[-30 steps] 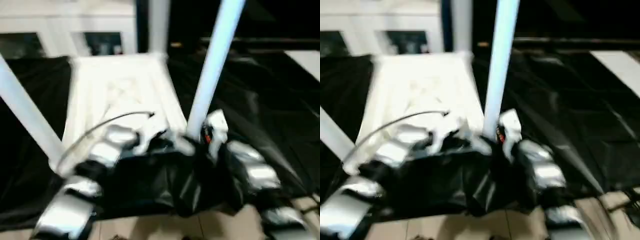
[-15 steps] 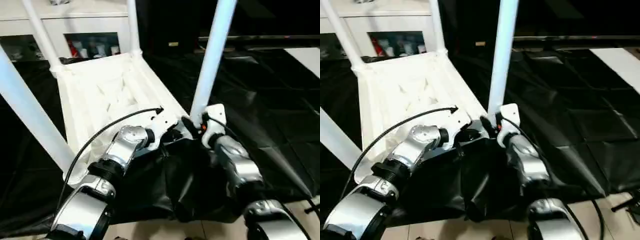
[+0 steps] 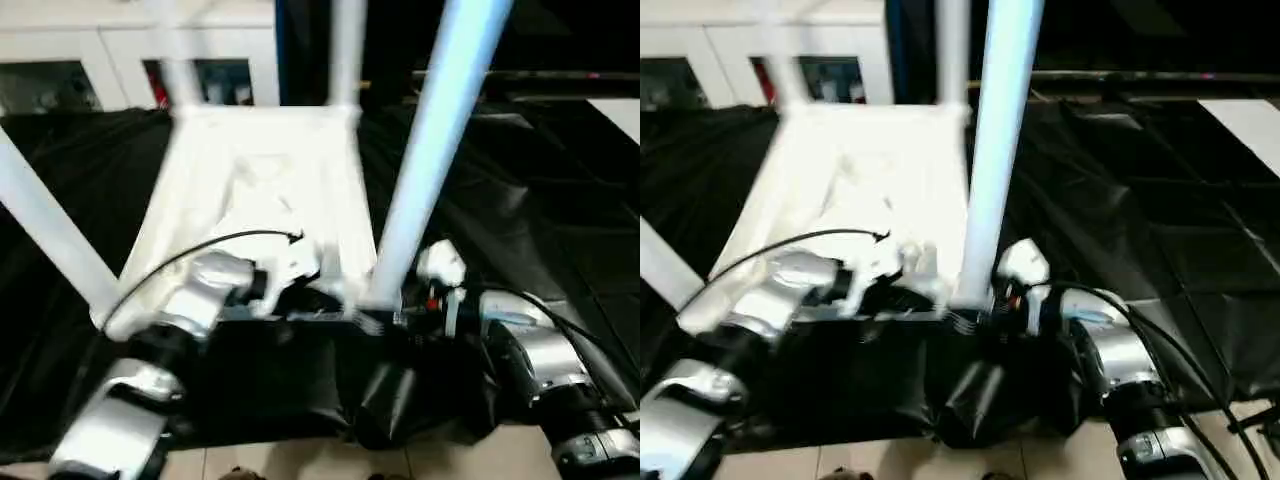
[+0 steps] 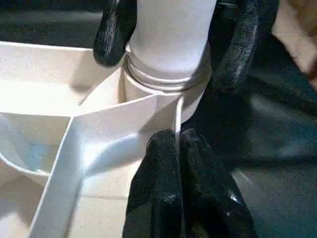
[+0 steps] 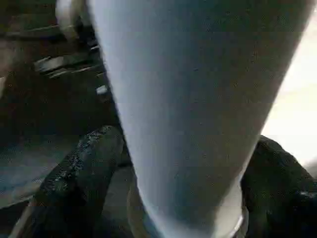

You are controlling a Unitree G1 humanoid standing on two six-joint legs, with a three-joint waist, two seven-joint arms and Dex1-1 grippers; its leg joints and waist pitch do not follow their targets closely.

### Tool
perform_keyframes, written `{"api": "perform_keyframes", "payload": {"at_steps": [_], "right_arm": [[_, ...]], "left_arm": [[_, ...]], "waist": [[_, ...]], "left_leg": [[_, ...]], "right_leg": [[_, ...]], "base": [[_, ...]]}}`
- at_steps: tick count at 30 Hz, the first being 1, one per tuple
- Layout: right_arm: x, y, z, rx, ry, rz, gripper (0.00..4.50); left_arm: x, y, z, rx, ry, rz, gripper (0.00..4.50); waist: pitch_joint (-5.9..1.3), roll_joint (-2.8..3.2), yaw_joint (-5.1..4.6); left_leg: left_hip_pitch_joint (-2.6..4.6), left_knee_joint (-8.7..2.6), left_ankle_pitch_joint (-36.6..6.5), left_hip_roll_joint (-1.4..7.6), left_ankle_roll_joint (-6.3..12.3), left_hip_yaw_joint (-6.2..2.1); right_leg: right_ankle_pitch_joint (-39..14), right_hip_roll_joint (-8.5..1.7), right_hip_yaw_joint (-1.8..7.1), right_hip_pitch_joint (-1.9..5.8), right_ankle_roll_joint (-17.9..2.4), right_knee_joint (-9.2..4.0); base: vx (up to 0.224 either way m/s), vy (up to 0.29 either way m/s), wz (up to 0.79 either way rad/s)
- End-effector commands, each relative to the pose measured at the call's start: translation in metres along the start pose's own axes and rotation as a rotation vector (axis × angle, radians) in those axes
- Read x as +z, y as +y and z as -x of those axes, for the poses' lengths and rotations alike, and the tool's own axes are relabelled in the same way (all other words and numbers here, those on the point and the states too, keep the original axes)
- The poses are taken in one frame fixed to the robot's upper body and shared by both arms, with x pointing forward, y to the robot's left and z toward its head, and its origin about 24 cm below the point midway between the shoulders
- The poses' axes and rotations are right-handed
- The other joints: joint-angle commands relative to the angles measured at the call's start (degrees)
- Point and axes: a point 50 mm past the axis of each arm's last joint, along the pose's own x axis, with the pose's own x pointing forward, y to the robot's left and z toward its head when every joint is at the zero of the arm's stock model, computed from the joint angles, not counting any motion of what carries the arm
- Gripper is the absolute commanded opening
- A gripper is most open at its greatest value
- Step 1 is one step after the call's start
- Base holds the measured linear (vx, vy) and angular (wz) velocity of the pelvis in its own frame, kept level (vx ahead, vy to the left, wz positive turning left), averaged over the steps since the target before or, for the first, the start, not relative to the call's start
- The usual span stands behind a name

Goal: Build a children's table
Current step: Rotate leg to tighten

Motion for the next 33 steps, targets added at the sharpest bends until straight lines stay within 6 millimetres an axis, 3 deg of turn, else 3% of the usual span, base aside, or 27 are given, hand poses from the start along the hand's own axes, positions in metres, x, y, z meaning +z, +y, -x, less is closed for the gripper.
{"api": "perform_keyframes", "payload": {"at_steps": [1,6,7,13,14,16,17,18,20,23,27,28,29,30,31,32,33], "right_arm": [[0.003,0.004,-0.002,0.083,0.019,0.011,3.65],[0.002,0.006,-0.003,0.135,0.036,0.004,3.23],[0.002,0.006,-0.004,0.149,0.037,-0.001,3.23],[0.001,0.011,-0.009,0.187,0.032,-0.021,2.69],[0.000,0.013,-0.010,0.189,0.031,-0.020,2.59],[-0.002,0.015,-0.011,0.184,0.026,-0.023,2.54],[-0.002,0.015,-0.011,0.184,0.026,-0.023,2.51],[-0.004,0.017,-0.012,0.152,0.016,-0.032,2.50],[-0.008,0.017,-0.012,0.104,0.011,-0.044,2.48],[-0.013,0.012,-0.016,-0.017,0.008,-0.051,2.48],[-0.022,-0.003,-0.025,-0.280,0.022,-0.106,2.47],[-0.024,-0.011,-0.028,-0.408,0.017,-0.143,2.47],[-0.024,-0.019,-0.034,-0.561,-0.002,-0.205,2.47],[-0.024,-0.022,-0.036,-0.612,-0.012,-0.230,2.47],[-0.021,-0.026,-0.044,-0.690,-0.033,-0.278,2.47],[-0.020,-0.026,-0.047,-0.702,-0.031,-0.276,2.47],[-0.018,-0.027,-0.051,-0.717,-0.026,-0.270,2.47]], "left_arm": [[0.002,-0.003,-0.002,-0.036,-0.031,0.004,0.00],[0.000,-0.004,0.005,-0.031,-0.028,0.014,0.00],[0.000,-0.004,0.006,-0.028,-0.028,0.014,0.00],[0.000,-0.007,0.006,-0.040,-0.034,0.017,0.00],[0.000,-0.007,0.005,-0.041,-0.035,0.019,0.00],[-0.001,-0.008,0.003,-0.039,-0.037,0.019,0.00],[-0.001,-0.008,0.003,-0.039,-0.037,0.019,0.00],[0.000,-0.007,0.000,-0.024,-0.043,0.019,0.00],[0.001,-0.003,-0.004,0.013,-0.047,0.024,0.00],[0.003,0.003,-0.010,0.090,-0.046,0.024,0.00],[0.009,0.011,-0.019,0.215,-0.066,0.029,0.00],[0.011,0.014,-0.025,0.259,-0.071,0.030,0.00],[0.015,0.017,-0.035,0.322,-0.072,0.034,0.00],[0.016,0.018,-0.039,0.346,-0.072,0.037,0.00],[0.020,0.019,-0.050,0.379,-0.069,0.046,0.00],[0.021,0.018,-0.053,0.383,-0.069,0.046,0.00],[0.023,0.018,-0.058,0.389,-0.068,0.046,0.00]], "waist": [[-3.26,-1.16,0.23],[-3.22,-1.77,0.41],[-3.23,-1.54,0.51],[-3.38,-1.46,0.70],[-3.38,-0.90,0.76],[-3.40,-1.19,0.71],[-3.40,-1.19,0.71],[-3.41,-0.76,0.71],[-3.32,-0.93,0.71],[-3.02,-0.90,0.56],[-2.34,-0.76,-0.85],[-2.33,-0.50,-1.26],[-2.07,-0.09,-1.74],[-2.09,-0.09,-2.05],[-2.19,-0.23,-2.59],[-2.29,-0.38,-2.73],[-2.40,-0.32,-2.65]], "left_leg": [[0.52,-3.58,-11.55,2.54,5.85,-0.46],[0.53,-3.39,-10.39,2.43,5.76,-0.39],[0.55,-3.32,-9.81,2.46,5.85,-0.35],[0.63,-3.08,-8.28,2.36,6.16,-0.22],[0.72,-3.09,-8.41,2.37,5.95,-0.27],[0.73,-3.08,-8.81,2.33,5.73,-0.23],[0.73,-3.08,-8.81,2.33,5.73,-0.23],[0.77,-3.09,-8.87,2.32,5.62,-0.27],[0.78,-3.14,-9.59,2.27,5.42,-0.23],[0.86,-3.45,-12.50,2.22,4.20,-0.33],[1.00,-4.27,-20.37,1.85,0.20,-1.23],[0.99,-4.39,-21.49,1.75,-0.28,-1.56],[1.33,-4.41,-23.03,1.67,-0.78,-1.61],[1.51,-4.34,-24.07,1.59,-1.20,-1.66],[1.34,-4.39,-24.63,1.43,-1.65,-1.98],[0.93,-4.48,-23.91,1.37,-1.34,-2.18],[1.02,-4.39,-23.26,1.36,-0.96,-2.08]], "right_leg": [[-12.28,-2.68,1.76,2.50,-14.05,-2.88],[-11.36,-2.78,1.76,2.55,-14.31,-2.66],[-10.86,-2.85,1.82,2.53,-14.44,-2.60],[-8.00,-2.63,1.79,2.67,-15.25,-2.28],[-7.99,-2.62,1.80,2.63,-15.35,-2.25],[-7.75,-2.52,1.81,2.75,-15.35,-2.32],[-7.75,-2.52,1.81,2.75,-15.35,-2.32],[-7.62,-2.52,1.83,2.72,-15.41,-2.28],[-7.90,-2.42,1.85,2.72,-15.21,-2.51],[-12.44,-2.52,1.87,2.59,-14.24,-3.12],[-26.96,-2.84,1.67,2.26,-9.88,-4.61],[-29.72,-2.90,1.60,2.35,-8.44,-4.83],[-32.12,-2.80,1.62,1.68,-7.54,-5.36],[-33.28,-2.70,1.57,1.47,-7.15,-5.49],[-35.02,-2.76,1.29,1.73,-6.19,-5.67],[-35.14,-2.76,1.13,2.16,-5.42,-5.68],[-34.36,-2.80,1.21,2.08,-5.51,-5.75]], "base": [[0.000,0.000,0.00],[0.000,0.000,0.00],[0.000,0.000,0.00],[0.000,0.000,0.00],[0.000,0.000,0.00],[0.000,0.000,0.00],[0.000,0.000,0.00],[0.000,0.000,0.00],[0.000,0.000,0.00],[0.000,0.000,0.00],[0.000,0.000,0.00],[0.000,0.000,0.00],[0.000,0.000,0.00],[0.000,0.000,0.00],[0.000,0.000,0.00],[0.000,0.000,0.00],[0.000,0.000,0.00]]}}
